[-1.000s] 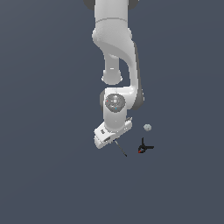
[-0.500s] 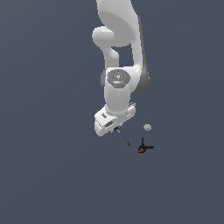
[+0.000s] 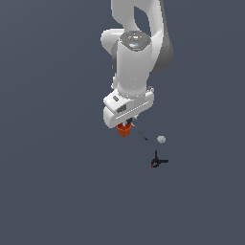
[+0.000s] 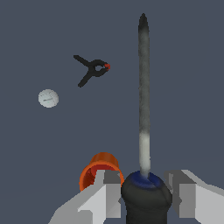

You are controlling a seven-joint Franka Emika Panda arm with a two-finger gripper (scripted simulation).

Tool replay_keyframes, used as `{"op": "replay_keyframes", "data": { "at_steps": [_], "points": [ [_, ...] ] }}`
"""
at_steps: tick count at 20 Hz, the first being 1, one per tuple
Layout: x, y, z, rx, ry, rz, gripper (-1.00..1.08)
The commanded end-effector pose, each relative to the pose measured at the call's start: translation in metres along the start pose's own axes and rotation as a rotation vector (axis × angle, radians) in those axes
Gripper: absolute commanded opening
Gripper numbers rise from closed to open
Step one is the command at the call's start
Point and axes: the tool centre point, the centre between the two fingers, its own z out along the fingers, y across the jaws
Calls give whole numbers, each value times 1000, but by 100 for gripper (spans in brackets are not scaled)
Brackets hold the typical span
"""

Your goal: Pick up a designated object from a clutter of objects.

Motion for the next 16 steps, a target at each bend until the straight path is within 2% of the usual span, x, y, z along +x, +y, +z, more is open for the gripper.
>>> {"op": "replay_keyframes", "data": {
  "at_steps": [1, 9, 16],
  "points": [
    [-5, -7, -27, 0, 1, 0, -100],
    [-20, -28, -108, 0, 1, 0, -100],
    [-29, -40, -160, 1, 1, 0, -100]
  ]
}}
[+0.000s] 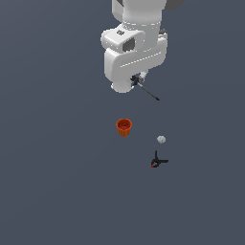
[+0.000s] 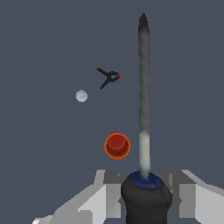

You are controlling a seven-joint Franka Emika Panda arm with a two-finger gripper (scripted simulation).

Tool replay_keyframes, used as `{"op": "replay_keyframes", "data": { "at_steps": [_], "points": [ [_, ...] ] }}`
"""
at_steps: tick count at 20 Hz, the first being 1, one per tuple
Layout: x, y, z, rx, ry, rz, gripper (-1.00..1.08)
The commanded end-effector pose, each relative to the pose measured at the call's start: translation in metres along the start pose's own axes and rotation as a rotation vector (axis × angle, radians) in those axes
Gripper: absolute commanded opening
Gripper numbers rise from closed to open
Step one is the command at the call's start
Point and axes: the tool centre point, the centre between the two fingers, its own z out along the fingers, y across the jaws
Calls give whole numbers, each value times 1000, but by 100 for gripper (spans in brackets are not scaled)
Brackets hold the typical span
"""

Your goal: Pick up a designated object from a clutter of objects.

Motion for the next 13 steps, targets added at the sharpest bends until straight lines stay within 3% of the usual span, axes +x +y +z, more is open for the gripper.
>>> {"op": "replay_keyframes", "data": {
  "at_steps": [1, 13],
  "points": [
    [-3, -4, -16, 0, -1, 0, -100],
    [-5, -9, -43, 0, -1, 1, -100]
  ]
}}
